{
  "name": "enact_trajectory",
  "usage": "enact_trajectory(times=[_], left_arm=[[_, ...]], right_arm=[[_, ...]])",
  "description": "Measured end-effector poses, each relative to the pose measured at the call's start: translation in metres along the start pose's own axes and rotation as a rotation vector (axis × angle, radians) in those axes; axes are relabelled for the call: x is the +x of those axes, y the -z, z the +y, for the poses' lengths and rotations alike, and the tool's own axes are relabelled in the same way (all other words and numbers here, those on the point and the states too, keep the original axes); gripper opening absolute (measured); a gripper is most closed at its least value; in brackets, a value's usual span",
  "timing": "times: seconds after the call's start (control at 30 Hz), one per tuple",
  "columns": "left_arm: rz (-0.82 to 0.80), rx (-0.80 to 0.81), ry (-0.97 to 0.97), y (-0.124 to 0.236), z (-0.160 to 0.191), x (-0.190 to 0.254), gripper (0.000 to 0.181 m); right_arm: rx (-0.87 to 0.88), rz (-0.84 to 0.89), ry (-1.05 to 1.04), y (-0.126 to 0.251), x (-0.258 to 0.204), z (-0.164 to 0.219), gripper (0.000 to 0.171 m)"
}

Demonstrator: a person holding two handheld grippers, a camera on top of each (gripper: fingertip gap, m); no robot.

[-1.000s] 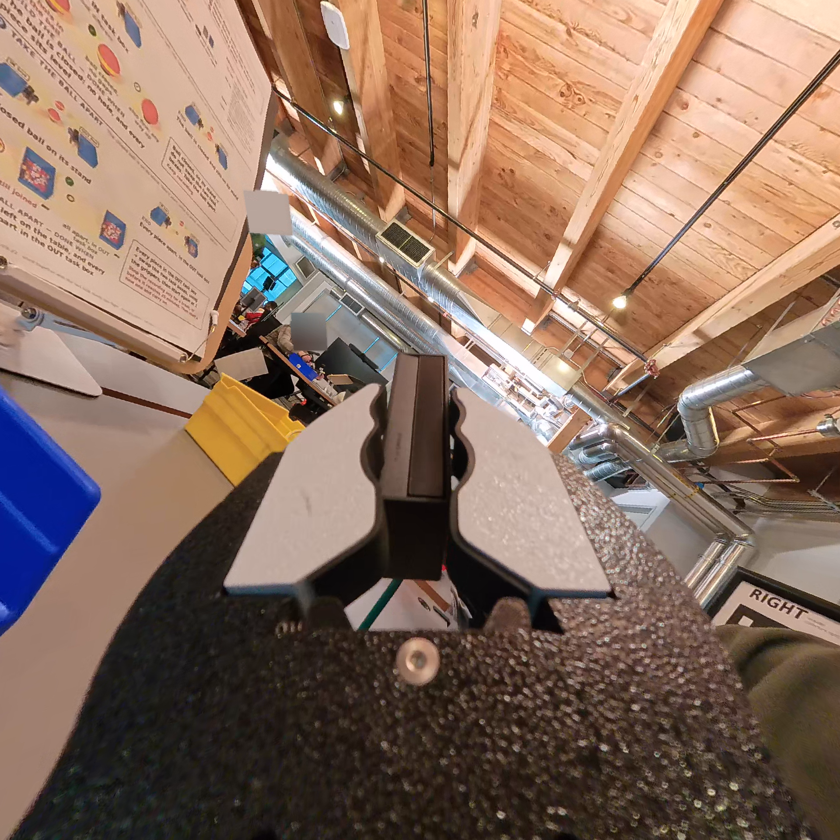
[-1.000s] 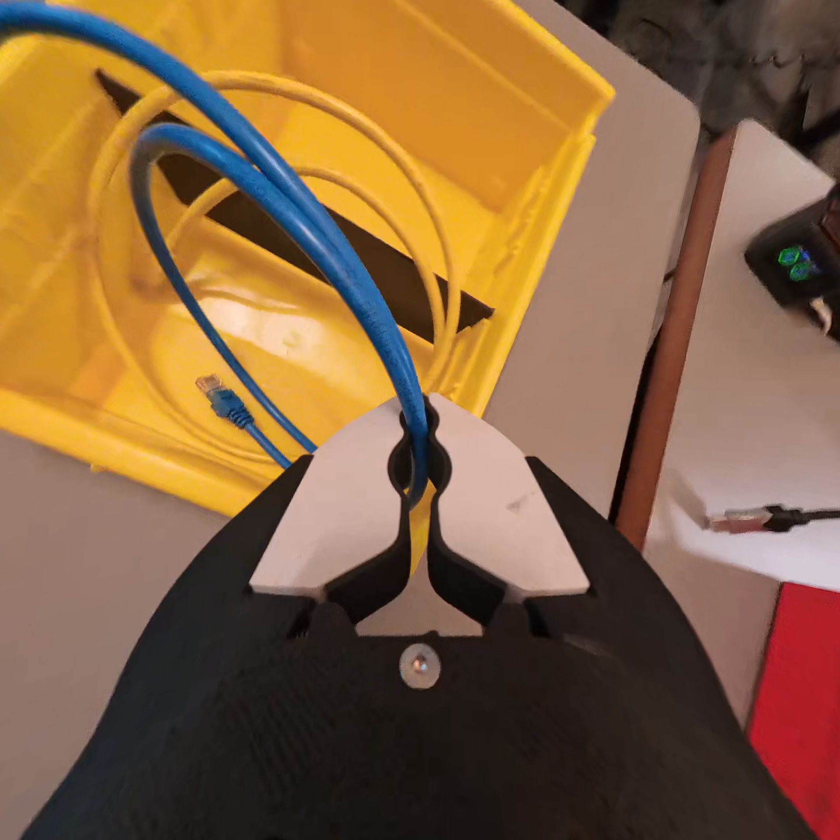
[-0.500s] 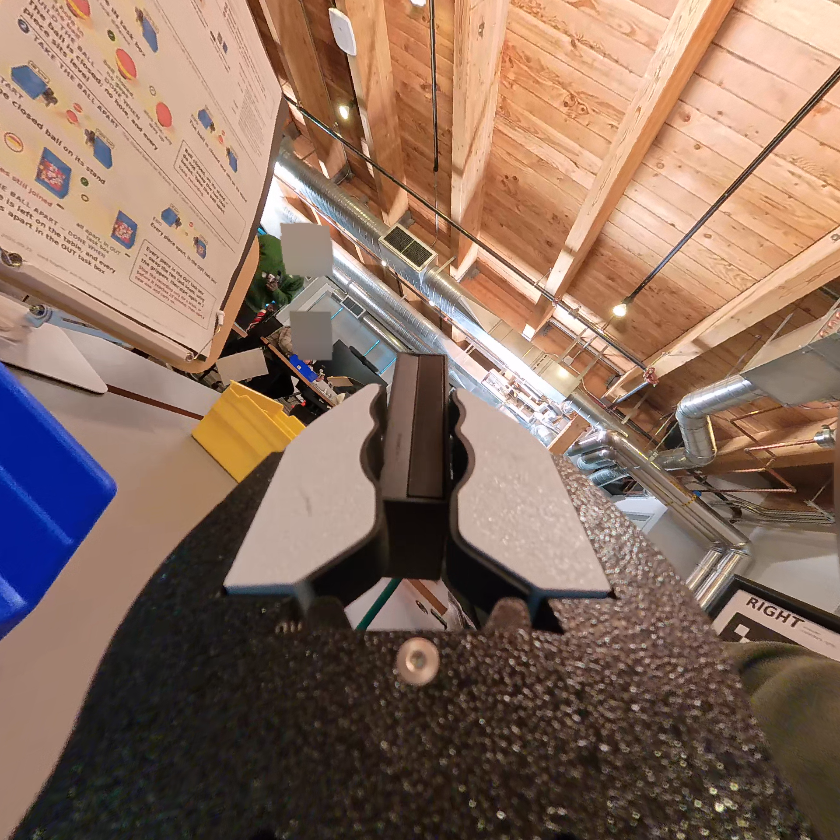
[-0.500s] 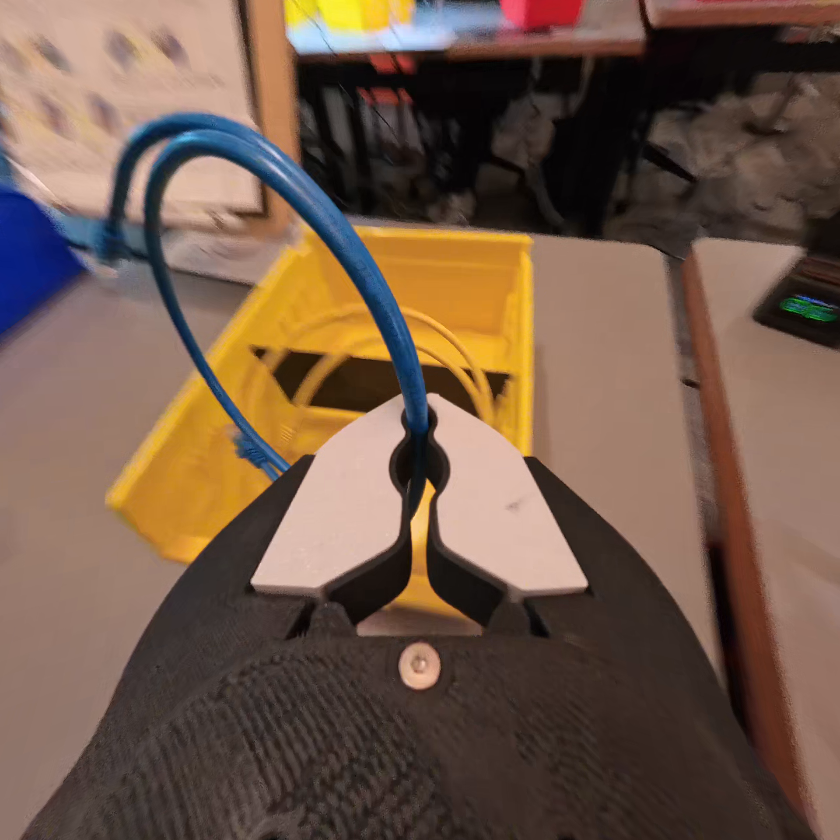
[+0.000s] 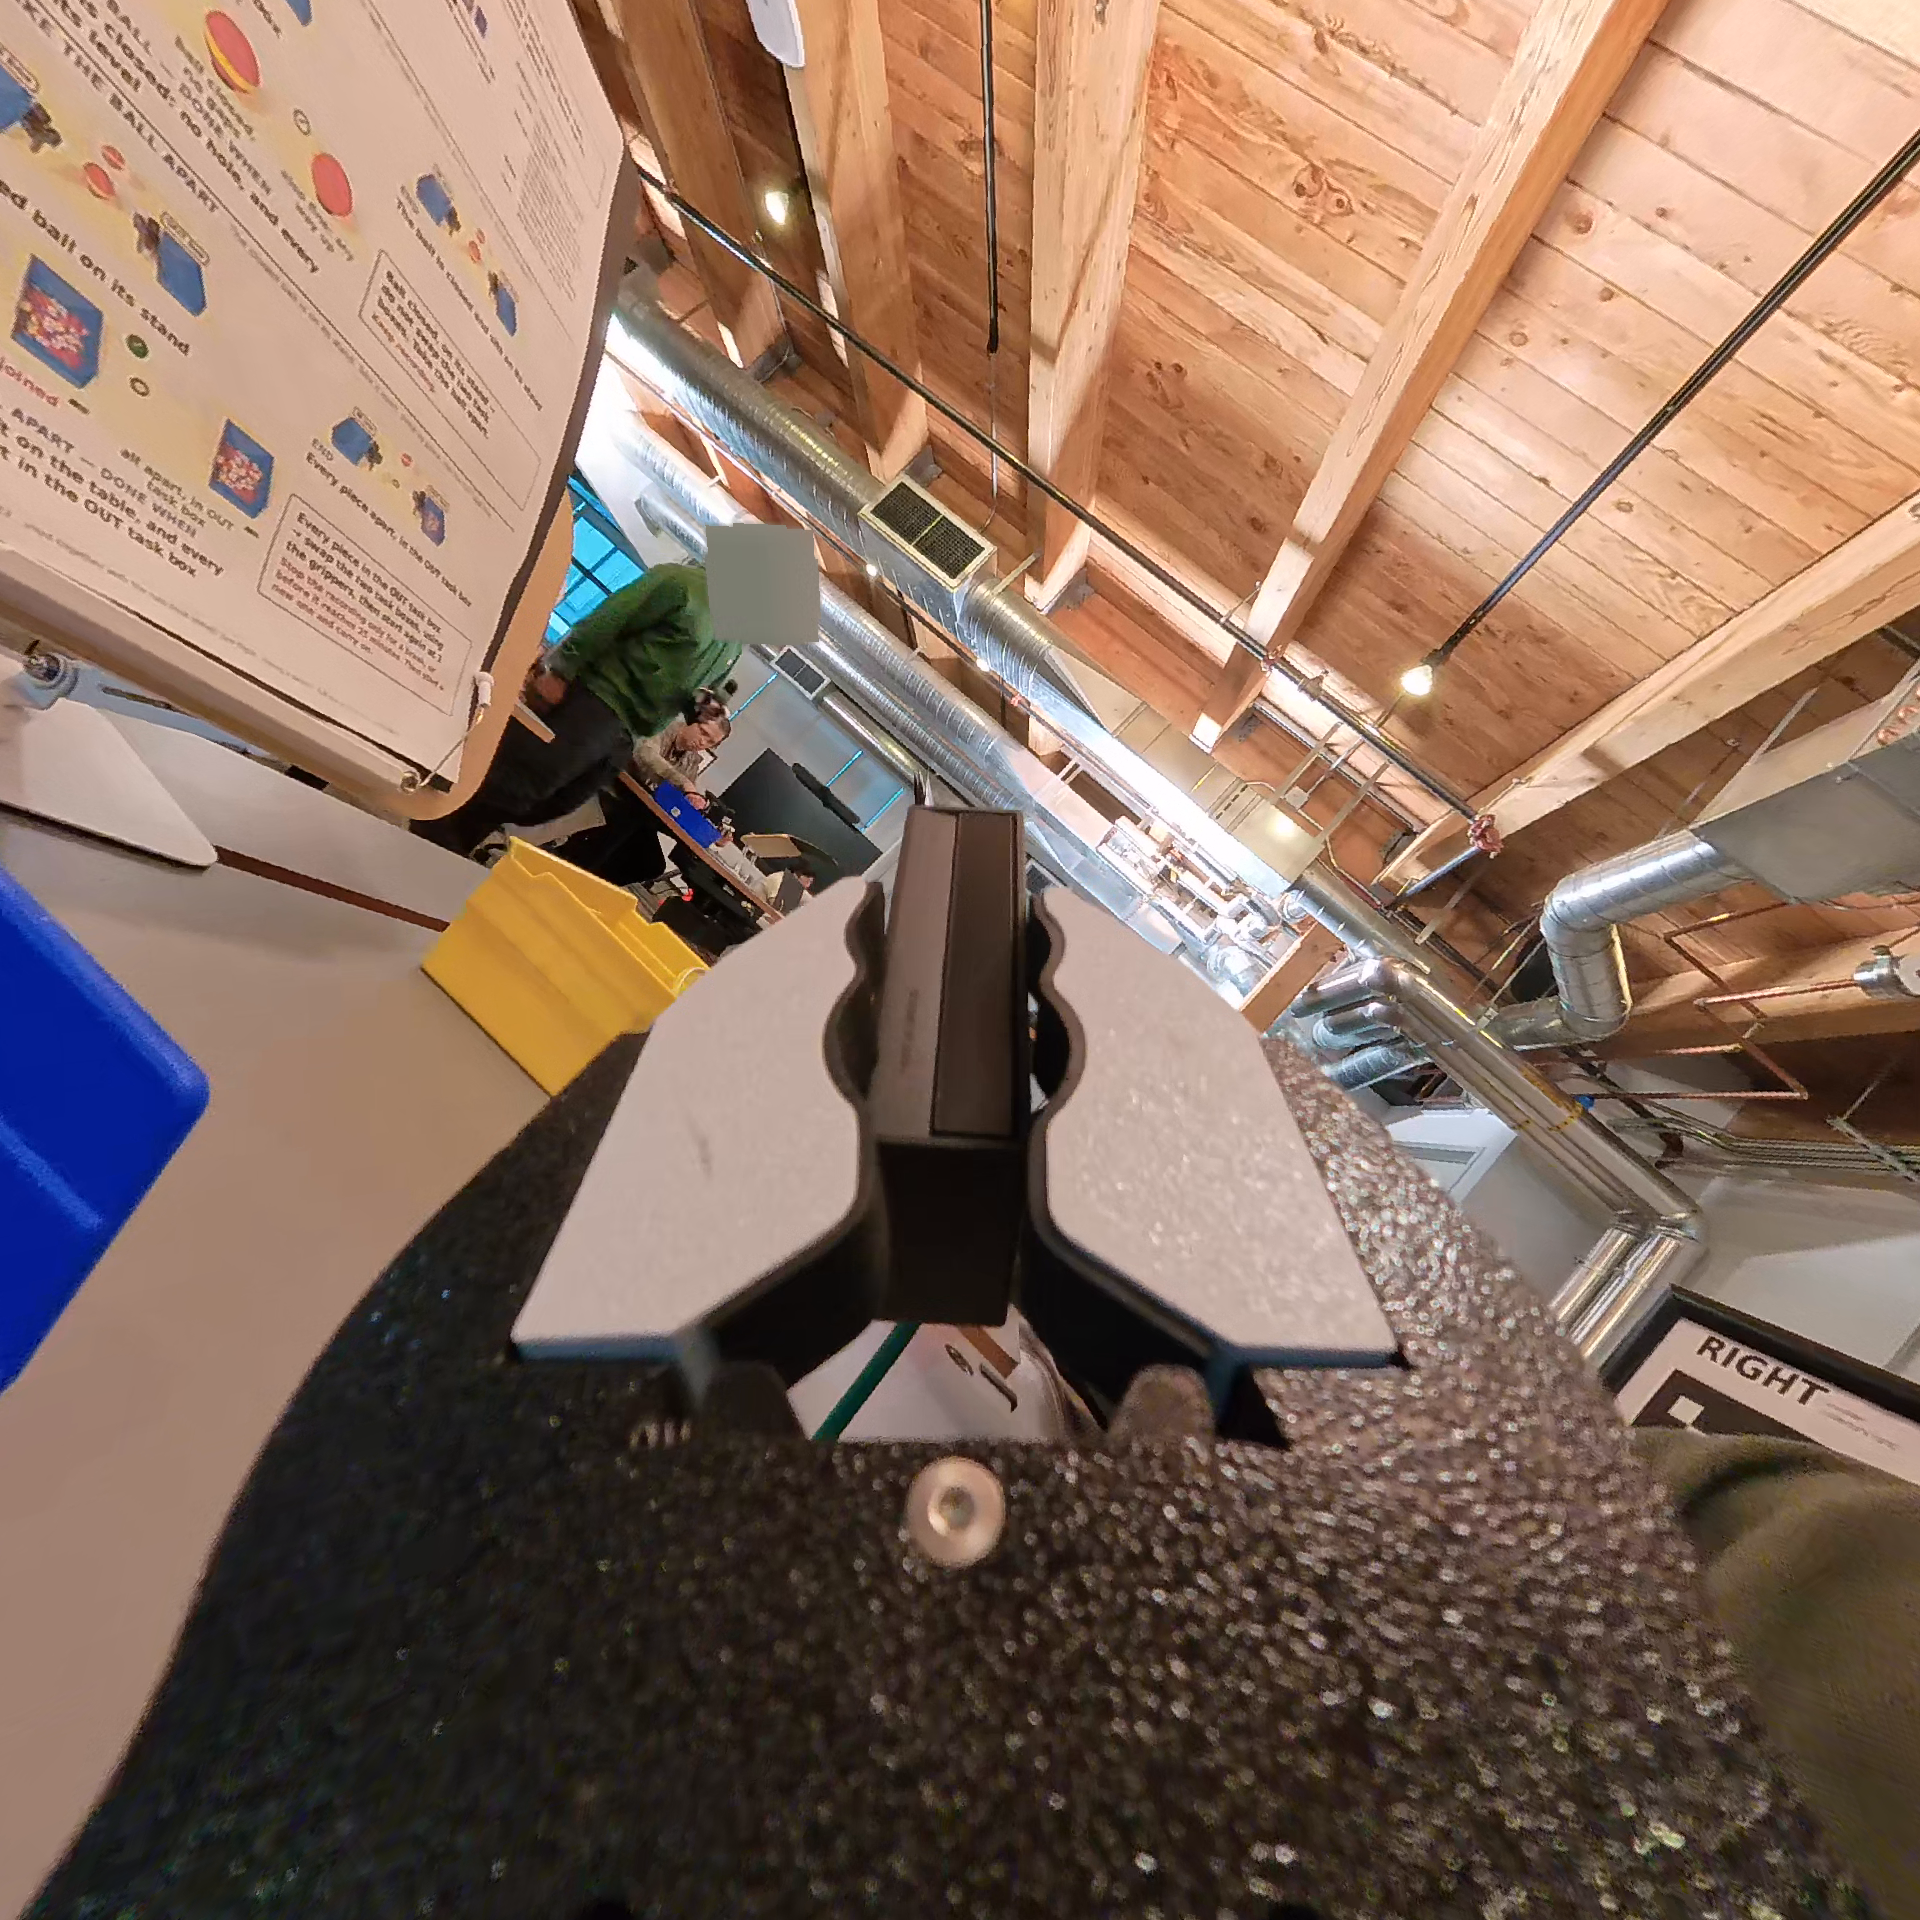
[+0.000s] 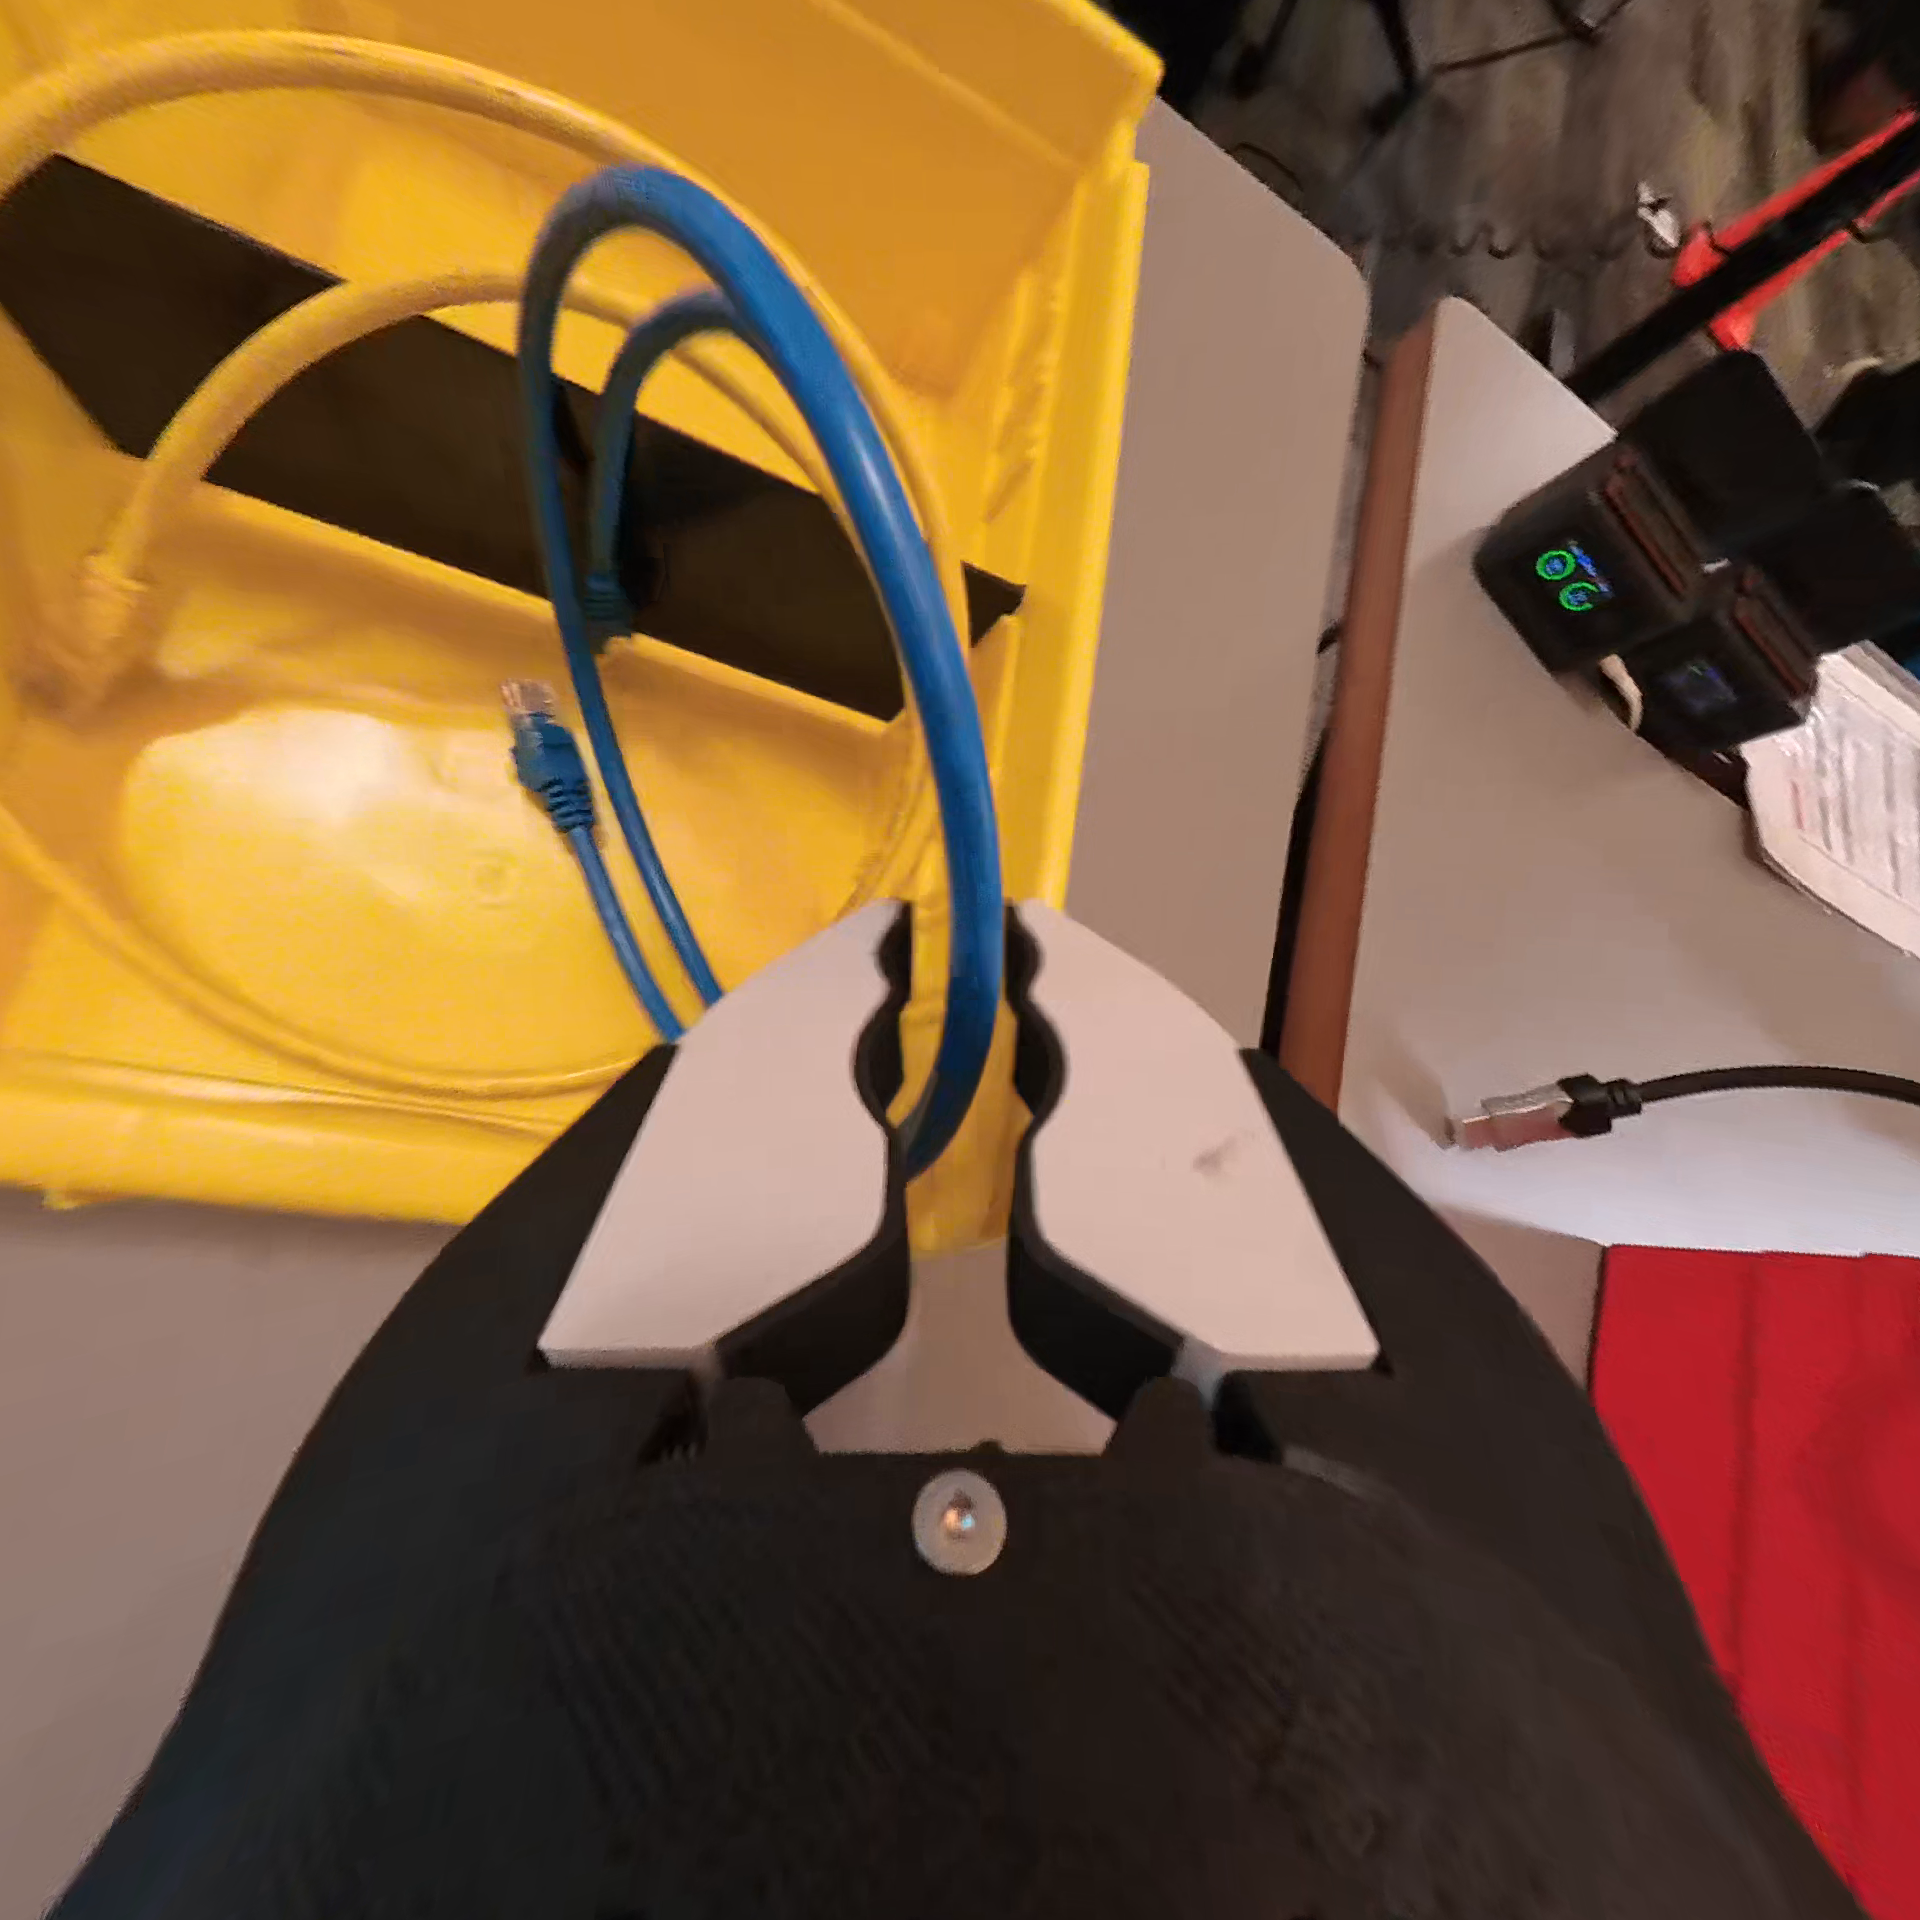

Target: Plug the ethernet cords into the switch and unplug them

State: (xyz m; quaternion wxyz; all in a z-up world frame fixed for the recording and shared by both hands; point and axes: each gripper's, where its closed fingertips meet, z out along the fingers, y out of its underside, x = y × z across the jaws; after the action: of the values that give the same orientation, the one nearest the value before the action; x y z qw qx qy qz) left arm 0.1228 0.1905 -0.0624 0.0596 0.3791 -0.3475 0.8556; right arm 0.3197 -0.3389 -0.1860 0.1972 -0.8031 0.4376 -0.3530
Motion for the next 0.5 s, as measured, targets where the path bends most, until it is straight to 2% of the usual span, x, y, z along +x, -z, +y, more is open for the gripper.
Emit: enact_trajectory(times=[0.13,0.3,0.37,0.43,0.5], left_arm=[[0.003,-0.001,-0.001,0.000,0.000,0.000,0.025],[-0.003,0.008,0.012,0.000,0.001,-0.002,0.025],[-0.012,0.002,0.008,-0.003,0.005,-0.002,0.028],[-0.003,-0.017,0.033,-0.008,0.014,-0.002,0.025],[0.012,-0.036,0.089,-0.015,0.027,-0.001,0.025]], right_arm=[[0.000,0.065,-0.018,0.001,0.011,0.001,0.035],[0.135,-0.039,-0.095,0.026,-0.022,-0.018,0.048],[0.208,-0.052,-0.135,0.050,-0.045,-0.029,0.058],[0.345,-0.119,-0.155,0.082,-0.088,-0.048,0.066],[0.502,-0.287,-0.161,0.118,-0.151,-0.070,0.063]])
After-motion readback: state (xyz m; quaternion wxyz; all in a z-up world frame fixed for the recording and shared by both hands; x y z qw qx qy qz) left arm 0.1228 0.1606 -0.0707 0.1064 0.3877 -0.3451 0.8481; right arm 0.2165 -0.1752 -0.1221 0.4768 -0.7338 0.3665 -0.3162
